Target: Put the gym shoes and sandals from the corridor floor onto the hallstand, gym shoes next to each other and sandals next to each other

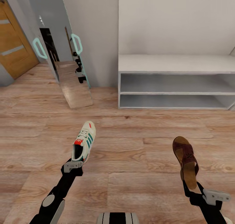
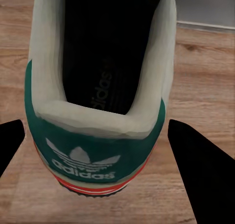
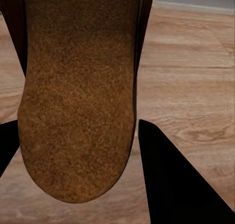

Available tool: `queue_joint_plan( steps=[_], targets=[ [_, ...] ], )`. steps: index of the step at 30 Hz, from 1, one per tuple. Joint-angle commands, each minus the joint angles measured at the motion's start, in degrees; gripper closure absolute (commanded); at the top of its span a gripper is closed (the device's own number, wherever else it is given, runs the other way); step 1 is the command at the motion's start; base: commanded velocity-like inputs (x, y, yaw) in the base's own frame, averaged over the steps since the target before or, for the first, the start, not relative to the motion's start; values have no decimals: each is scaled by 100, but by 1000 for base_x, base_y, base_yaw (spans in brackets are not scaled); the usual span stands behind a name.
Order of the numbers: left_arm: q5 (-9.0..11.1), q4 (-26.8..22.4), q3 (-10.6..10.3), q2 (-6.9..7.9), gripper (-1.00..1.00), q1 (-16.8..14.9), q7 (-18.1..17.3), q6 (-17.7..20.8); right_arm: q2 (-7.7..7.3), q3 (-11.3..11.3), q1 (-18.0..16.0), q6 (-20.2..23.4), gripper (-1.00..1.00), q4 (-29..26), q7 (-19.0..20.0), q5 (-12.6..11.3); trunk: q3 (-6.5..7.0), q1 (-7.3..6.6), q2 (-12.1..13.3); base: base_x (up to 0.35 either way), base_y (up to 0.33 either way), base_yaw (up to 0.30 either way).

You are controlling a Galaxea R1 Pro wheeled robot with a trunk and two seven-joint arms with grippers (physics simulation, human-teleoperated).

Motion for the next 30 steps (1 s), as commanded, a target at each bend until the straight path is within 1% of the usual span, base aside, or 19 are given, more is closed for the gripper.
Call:
queue_joint_plan(
  steps=[1, 6, 10, 14, 17, 20, 23, 25, 26, 27, 30],
  targets=[
    [-3, -1, 0, 0, 100, 0, 5, 0, 0, 0, 1, 2, 100, -1, 3, -22, 4, 0, 0, 0, 0, 265],
    [-3, -1, 0, 0, 100, 0, 5, -1, 0, 1, -1, 2, 100, -1, 3, -20, 13, 0, 0, 0, 0, 269],
    [-3, 22, -2, 0, 100, 1, 5, 2, 0, 1, 1, 2, 100, -1, 3, -24, 17, 0, 0, 0, 0, 176],
    [-13, 206, 0, -41, 100, -28, 18, 24, 0, 1, 3, 2, 100, -1, 6, -35, 18, 0, 0, 0, 0, 74],
    [-17, 361, 28, -100, 100, -68, 44, 45, 0, 1, 4, 2, 100, -1, 13, -41, 19, 0, 0, 0, 0, 37],
    [-3, 448, 80, -134, 100, -89, 71, 33, 0, 1, 2, 15, 100, -1, 28, -43, 19, 0, 0, 0, 0, 18],
    [27, 522, 175, -165, 100, -101, 96, 16, -4, 5, -1, 43, 100, -1, 34, -45, 19, 0, 0, 0, 0, 10],
    [41, 577, 253, -185, 100, -106, 153, 2, -3, 13, -3, 55, 100, -1, 30, -39, 19, 0, 0, 0, 0, 5],
    [46, 626, 317, -201, 100, -106, 262, -68, -2, 21, -6, 65, 100, -1, 26, -35, 19, 0, 0, 0, 0, 3],
    [36, 696, 349, -212, 100, -106, 413, -235, -1, 27, -12, 74, 100, 1, 19, -33, 19, 0, 0, 0, 0, 2],
    [9, 881, 351, -225, 100, -106, 624, -492, 10, 32, -20, 70, 100, 37, -39, -46, 19, 0, 0, 0, 0, 1]
  ],
)
